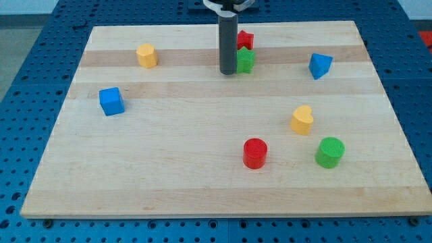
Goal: Slide the red circle towards the green star
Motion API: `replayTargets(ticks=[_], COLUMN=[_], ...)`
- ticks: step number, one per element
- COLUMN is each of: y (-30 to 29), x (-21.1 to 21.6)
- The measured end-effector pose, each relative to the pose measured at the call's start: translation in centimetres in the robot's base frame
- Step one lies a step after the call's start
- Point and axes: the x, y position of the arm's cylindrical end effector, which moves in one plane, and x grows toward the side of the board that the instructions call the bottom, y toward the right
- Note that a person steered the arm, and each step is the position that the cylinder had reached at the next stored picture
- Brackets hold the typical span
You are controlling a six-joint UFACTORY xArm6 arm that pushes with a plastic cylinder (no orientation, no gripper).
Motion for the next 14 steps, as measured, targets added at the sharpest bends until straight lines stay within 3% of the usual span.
replayTargets(ticks=[4,5,7,9,11,12,14], y=[0.5,0.5,1.6,6.6,6.0,6.0,4.2], x=[0.0,1.7,10.9,17.2,24.6,26.6,25.2])
